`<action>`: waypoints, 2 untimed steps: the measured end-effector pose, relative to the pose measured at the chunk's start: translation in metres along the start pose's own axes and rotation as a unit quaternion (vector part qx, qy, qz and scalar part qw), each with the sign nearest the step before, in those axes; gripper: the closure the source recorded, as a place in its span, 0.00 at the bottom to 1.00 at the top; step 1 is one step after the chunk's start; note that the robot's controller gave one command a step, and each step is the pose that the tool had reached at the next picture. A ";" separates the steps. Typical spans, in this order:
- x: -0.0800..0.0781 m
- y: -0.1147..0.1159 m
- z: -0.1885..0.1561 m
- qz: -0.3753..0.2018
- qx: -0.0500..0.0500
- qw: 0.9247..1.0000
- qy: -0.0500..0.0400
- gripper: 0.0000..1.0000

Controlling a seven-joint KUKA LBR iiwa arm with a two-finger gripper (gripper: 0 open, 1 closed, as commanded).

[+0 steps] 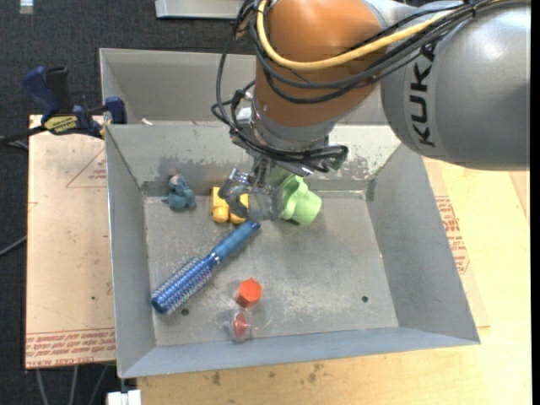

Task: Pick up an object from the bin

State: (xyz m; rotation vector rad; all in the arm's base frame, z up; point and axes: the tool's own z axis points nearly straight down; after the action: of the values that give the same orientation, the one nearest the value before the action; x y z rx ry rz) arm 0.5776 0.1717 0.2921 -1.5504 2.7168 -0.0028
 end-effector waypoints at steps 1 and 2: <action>0.021 -0.002 0.074 0.172 -0.005 0.985 0.007 1.00; 0.020 -0.003 0.072 0.172 -0.003 0.985 0.005 0.00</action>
Offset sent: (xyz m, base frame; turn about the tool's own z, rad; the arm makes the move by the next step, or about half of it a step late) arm -0.0072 -0.0186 -0.0722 0.3450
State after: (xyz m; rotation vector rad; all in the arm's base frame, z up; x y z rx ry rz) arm 0.5709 0.1535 0.2196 -1.0638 2.9542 0.0025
